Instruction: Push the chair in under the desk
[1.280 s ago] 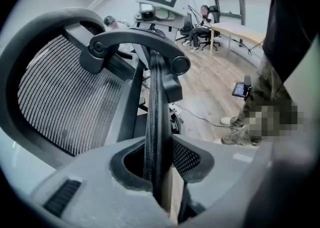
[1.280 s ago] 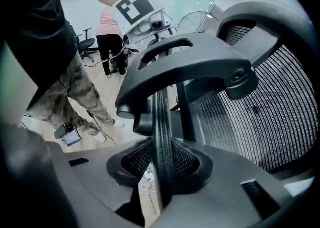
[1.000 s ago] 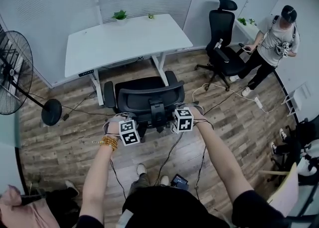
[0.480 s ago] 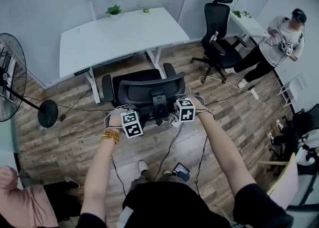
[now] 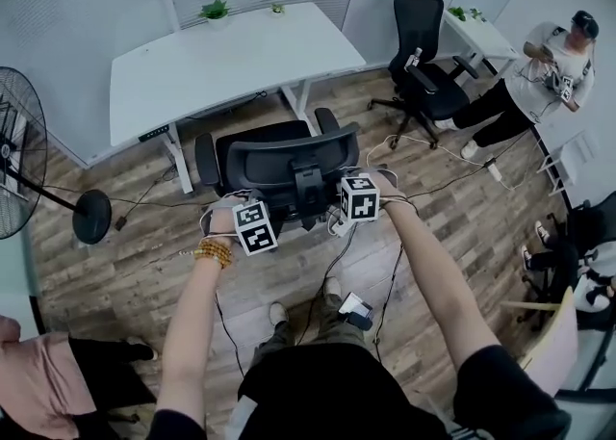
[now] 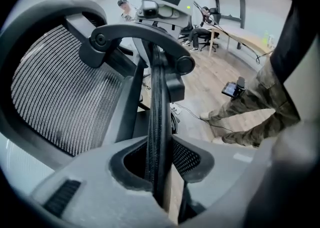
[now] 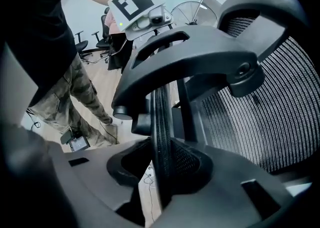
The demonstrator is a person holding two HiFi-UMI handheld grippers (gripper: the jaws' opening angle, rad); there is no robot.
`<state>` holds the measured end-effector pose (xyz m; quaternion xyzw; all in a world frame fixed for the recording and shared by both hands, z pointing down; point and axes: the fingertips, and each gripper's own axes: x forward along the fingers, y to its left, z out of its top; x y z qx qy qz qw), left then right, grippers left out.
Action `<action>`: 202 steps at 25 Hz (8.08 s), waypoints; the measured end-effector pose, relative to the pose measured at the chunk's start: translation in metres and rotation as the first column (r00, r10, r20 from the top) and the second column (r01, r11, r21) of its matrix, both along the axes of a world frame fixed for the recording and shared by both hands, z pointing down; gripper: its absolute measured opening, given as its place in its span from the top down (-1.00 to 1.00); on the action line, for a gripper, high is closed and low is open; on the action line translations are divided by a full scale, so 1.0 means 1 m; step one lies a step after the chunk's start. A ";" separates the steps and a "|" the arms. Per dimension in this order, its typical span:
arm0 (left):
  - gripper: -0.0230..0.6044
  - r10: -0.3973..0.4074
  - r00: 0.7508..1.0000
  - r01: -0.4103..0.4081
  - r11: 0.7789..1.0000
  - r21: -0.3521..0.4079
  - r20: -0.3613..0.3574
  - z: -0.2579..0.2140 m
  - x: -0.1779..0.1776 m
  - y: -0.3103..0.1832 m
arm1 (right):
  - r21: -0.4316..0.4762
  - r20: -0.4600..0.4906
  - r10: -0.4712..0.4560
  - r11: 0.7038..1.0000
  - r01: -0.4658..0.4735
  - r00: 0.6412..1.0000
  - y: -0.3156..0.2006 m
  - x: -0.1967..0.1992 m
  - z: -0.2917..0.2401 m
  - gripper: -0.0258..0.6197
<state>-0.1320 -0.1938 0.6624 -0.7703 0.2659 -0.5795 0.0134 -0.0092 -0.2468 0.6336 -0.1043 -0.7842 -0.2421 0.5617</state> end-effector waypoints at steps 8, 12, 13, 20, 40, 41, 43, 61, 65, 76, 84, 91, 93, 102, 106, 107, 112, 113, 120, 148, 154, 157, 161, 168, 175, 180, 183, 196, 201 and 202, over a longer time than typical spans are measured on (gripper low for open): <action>0.56 -0.032 0.999 0.032 0.999 0.001 0.006 0.001 0.000 -0.027 | 0.007 0.008 -0.031 0.999 0.031 0.999 -0.031 -0.001 0.001 0.56; 0.56 -0.052 0.999 0.052 0.999 0.006 0.008 0.001 0.004 -0.042 | 0.016 0.009 -0.050 0.999 0.050 0.999 -0.048 0.002 0.001 0.56; 0.56 -0.057 0.998 0.057 0.998 0.004 0.008 0.001 0.005 -0.044 | 0.016 0.009 -0.055 0.998 0.055 0.998 -0.052 0.002 0.001 0.56; 0.56 -0.084 0.996 0.084 0.996 -0.002 0.009 0.001 0.009 -0.061 | 0.016 0.013 -0.085 0.996 0.085 0.996 -0.072 0.006 0.000 0.56; 0.57 -0.130 0.991 0.130 0.991 -0.015 0.017 -0.003 0.011 -0.112 | 0.008 0.014 -0.141 0.990 0.141 0.990 -0.128 0.006 -0.003 0.57; 0.57 -0.133 0.991 0.134 0.991 -0.012 0.018 -0.003 0.012 -0.112 | 0.010 0.014 -0.147 0.989 0.147 0.989 -0.129 0.007 -0.004 0.57; 0.57 -0.140 0.990 0.140 0.990 -0.002 0.022 -0.004 0.014 -0.114 | 0.014 0.018 -0.159 0.987 0.158 0.987 -0.132 0.008 -0.003 0.57; 0.57 -0.186 0.982 0.186 0.982 -0.037 0.012 -0.009 0.025 -0.120 | 0.016 0.089 -0.224 0.975 0.223 0.971 -0.140 0.012 -0.009 0.57; 0.57 -0.189 0.982 0.190 0.981 -0.033 0.012 -0.008 0.025 -0.119 | 0.017 0.092 -0.229 0.973 0.229 0.969 -0.139 0.012 -0.009 0.57; 0.57 -0.182 0.983 0.182 0.983 -0.026 0.016 -0.008 0.024 -0.121 | 0.008 0.102 -0.227 0.974 0.228 0.968 -0.139 0.011 -0.009 0.58; 0.58 -0.183 0.983 0.183 0.983 -0.018 0.018 -0.006 0.024 -0.122 | 0.014 0.099 -0.225 0.974 0.224 0.969 -0.140 0.011 -0.008 0.57; 0.58 -0.189 0.982 0.190 0.982 -0.016 0.018 -0.005 0.023 -0.123 | 0.024 0.089 -0.224 0.975 0.223 0.970 -0.145 0.010 -0.004 0.57; 0.58 -0.193 0.981 0.193 0.981 -0.019 0.017 -0.004 0.023 -0.122 | 0.019 0.086 -0.226 0.974 0.225 0.970 -0.143 0.009 -0.004 0.57; 0.58 -0.197 0.980 0.197 0.980 -0.020 0.018 -0.003 0.013 -0.148 | 0.013 0.065 -0.220 0.976 0.219 0.973 -0.172 0.000 0.000 0.57; 0.59 -0.198 0.980 0.199 0.980 -0.024 0.018 -0.003 0.010 -0.153 | 0.010 0.060 -0.218 0.976 0.218 0.974 -0.177 -0.003 0.001 0.57; 0.59 -0.199 0.980 0.200 0.980 -0.023 0.018 -0.003 0.010 -0.154 | 0.010 0.058 -0.219 0.976 0.218 0.974 -0.179 -0.004 0.001 0.57; 0.59 -0.200 0.980 0.201 0.980 -0.014 0.018 -0.001 0.003 -0.163 | 0.008 0.050 -0.222 0.975 0.222 0.974 -0.185 -0.010 0.002 0.57; 0.59 -0.200 0.980 0.200 0.980 -0.018 0.016 -0.001 0.002 -0.163 | 0.007 0.048 -0.222 0.975 0.222 0.974 -0.186 -0.011 0.002 0.58; 0.59 -0.198 0.980 0.198 0.980 -0.017 0.027 0.000 -0.015 -0.174 | 0.005 0.044 -0.218 0.976 0.218 0.975 -0.197 -0.027 0.002 0.58; 0.59 -0.133 0.990 0.133 0.991 -0.001 0.048 -0.001 -0.099 -0.217 | 0.007 0.049 -0.159 0.987 0.159 0.986 -0.234 -0.105 0.001 0.58; 0.59 -0.132 0.990 0.132 0.991 -0.008 0.047 -0.001 -0.104 -0.222 | 0.000 0.046 -0.162 0.987 0.162 0.986 -0.238 -0.110 0.002 0.58; 0.59 -0.133 0.990 0.133 0.991 -0.004 0.048 -0.004 -0.105 -0.225 | 0.001 0.048 -0.167 0.986 0.167 0.985 -0.241 -0.113 0.001 0.58; 0.59 -0.145 0.989 0.146 0.989 -0.017 0.038 -0.004 -0.108 -0.226 | 0.005 0.049 -0.178 0.984 0.178 0.983 -0.245 -0.118 0.003 0.58; 0.60 -0.145 0.989 0.146 0.989 -0.018 0.039 -0.003 -0.109 -0.228 | 0.007 0.073 -0.196 0.981 0.196 0.978 -0.245 -0.122 -0.002 0.58; 0.60 -0.153 0.988 0.154 0.988 -0.026 0.037 -0.004 -0.120 -0.238 | 0.000 0.076 -0.207 0.978 0.208 0.975 -0.255 -0.133 -0.003 0.59; 0.60 -0.163 0.986 0.164 0.986 -0.027 0.040 -0.004 -0.133 -0.247 | -0.002 0.072 -0.208 0.978 0.209 0.975 -0.266 -0.146 -0.003 0.59; 0.60 -0.164 0.986 0.165 0.986 -0.029 0.041 -0.005 -0.143 -0.254 | -0.005 0.071 -0.210 0.978 0.210 0.975 -0.272 -0.156 -0.003 0.59; 0.61 -0.147 0.987 0.148 0.989 -0.010 0.064 -0.002 -0.168 -0.268 | 0.001 0.083 -0.198 0.980 0.199 0.977 -0.283 -0.180 -0.002 0.59; 0.61 -0.139 0.988 0.139 0.990 -0.008 0.065 -0.006 -0.194 -0.282 | 0.004 0.085 -0.194 0.981 0.195 0.977 -0.296 -0.206 -0.007 0.59; 0.61 -0.136 0.988 0.137 0.991 -0.003 0.066 -0.006 -0.197 -0.283 | 0.004 0.085 -0.194 0.981 0.194 0.977 -0.297 -0.208 -0.006 0.59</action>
